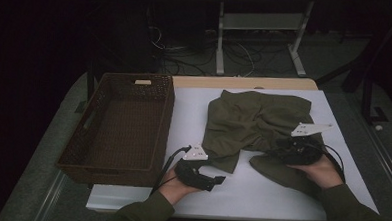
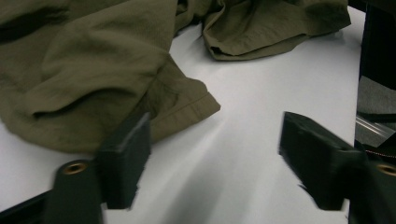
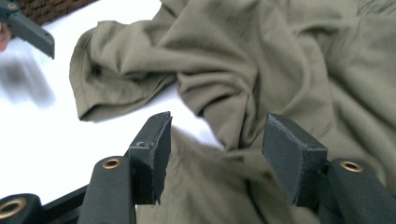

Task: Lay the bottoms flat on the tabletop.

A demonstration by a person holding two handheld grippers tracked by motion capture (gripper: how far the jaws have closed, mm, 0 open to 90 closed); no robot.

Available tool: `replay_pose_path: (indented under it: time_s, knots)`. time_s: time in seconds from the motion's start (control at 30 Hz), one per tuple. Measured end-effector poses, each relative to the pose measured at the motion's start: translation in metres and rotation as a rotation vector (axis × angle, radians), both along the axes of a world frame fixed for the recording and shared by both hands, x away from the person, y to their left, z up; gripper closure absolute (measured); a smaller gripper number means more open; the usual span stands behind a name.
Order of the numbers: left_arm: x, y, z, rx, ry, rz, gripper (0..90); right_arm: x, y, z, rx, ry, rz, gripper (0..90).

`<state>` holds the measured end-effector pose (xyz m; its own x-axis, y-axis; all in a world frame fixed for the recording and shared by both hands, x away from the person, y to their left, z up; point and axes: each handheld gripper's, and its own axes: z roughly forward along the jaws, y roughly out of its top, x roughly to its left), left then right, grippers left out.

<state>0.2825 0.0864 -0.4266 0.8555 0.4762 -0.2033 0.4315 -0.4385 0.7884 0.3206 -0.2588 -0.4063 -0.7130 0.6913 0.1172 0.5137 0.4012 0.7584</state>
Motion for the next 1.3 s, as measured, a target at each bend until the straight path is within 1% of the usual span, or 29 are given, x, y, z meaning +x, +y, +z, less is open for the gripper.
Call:
replay_pose_path:
  time_s: [0.1, 0.2, 0.27, 0.33, 0.47, 0.53, 0.63, 0.73, 0.8, 0.83, 0.9, 0.93, 0.97, 1.0, 1.03, 1.1, 1.17, 1.23, 1.3]
  knots:
    - [0.004, -0.007, 0.001, 0.005, -0.004, -0.003, 29.5, -0.007, -0.001, -0.005, 0.002, 0.010, 0.000, 40.7]
    - [0.008, -0.015, 0.003, 0.001, -0.005, -0.013, 32.8, -0.012, -0.001, -0.007, -0.004, 0.008, -0.005, 40.1]
    - [0.012, -0.021, 0.004, 0.001, -0.006, -0.021, 35.1, -0.016, -0.001, -0.009, 0.004, 0.008, -0.011, 40.0]
    - [0.016, -0.028, 0.003, 0.005, -0.002, -0.027, 37.4, -0.017, 0.001, -0.011, -0.003, 0.007, -0.002, 39.8]
    - [0.025, -0.042, -0.001, 0.025, 0.006, -0.061, 42.3, -0.018, 0.002, -0.011, -0.006, -0.002, 0.000, 39.5]
    - [0.028, -0.049, -0.004, 0.048, 0.002, -0.067, 43.8, -0.018, 0.003, -0.012, -0.003, -0.001, -0.001, 39.6]
    - [0.034, -0.059, -0.012, 0.112, -0.029, -0.061, 45.6, -0.018, 0.003, -0.013, -0.010, 0.003, 0.000, 39.5]
    - [0.039, -0.065, -0.018, 0.159, -0.047, -0.055, 48.5, -0.018, 0.004, -0.014, -0.010, 0.002, 0.003, 39.6]
    - [0.040, -0.068, -0.022, 0.200, -0.070, -0.047, 51.4, -0.018, 0.004, -0.014, -0.009, 0.001, 0.004, 39.5]
    - [0.039, -0.069, -0.023, 0.207, -0.087, -0.045, 53.9, -0.018, 0.004, -0.014, -0.010, 0.001, 0.005, 39.6]
    - [0.038, -0.070, -0.023, 0.237, -0.127, -0.041, 60.4, -0.019, 0.004, -0.015, -0.011, 0.001, 0.005, 39.6]
    - [0.037, -0.071, -0.023, 0.245, -0.138, -0.043, 62.9, -0.019, 0.004, -0.015, -0.011, 0.001, 0.006, 39.5]
    - [0.036, -0.071, -0.023, 0.242, -0.144, -0.036, 65.2, -0.019, 0.005, -0.015, -0.011, 0.002, 0.007, 39.6]
    - [0.036, -0.071, -0.023, 0.253, -0.158, -0.041, 69.8, -0.019, 0.005, -0.015, -0.011, 0.003, 0.007, 39.6]
    - [0.036, -0.071, -0.023, 0.257, -0.167, -0.040, 77.9, -0.019, 0.005, -0.015, -0.012, 0.001, 0.007, 39.6]
    - [0.036, -0.070, -0.023, 0.254, -0.170, -0.036, 85.4, -0.019, 0.005, -0.015, -0.014, -0.005, 0.006, 39.6]
    - [0.037, -0.068, -0.023, 0.234, -0.140, -0.042, 87.5, -0.020, 0.005, -0.014, -0.013, -0.010, 0.005, 39.7]
    - [0.036, -0.063, -0.021, 0.195, -0.108, -0.049, 87.9, -0.021, 0.005, -0.013, -0.009, -0.013, 0.001, 39.8]
    - [0.033, -0.056, -0.015, 0.153, -0.075, -0.065, 88.0, -0.021, 0.004, -0.013, -0.006, -0.016, -0.001, 39.8]
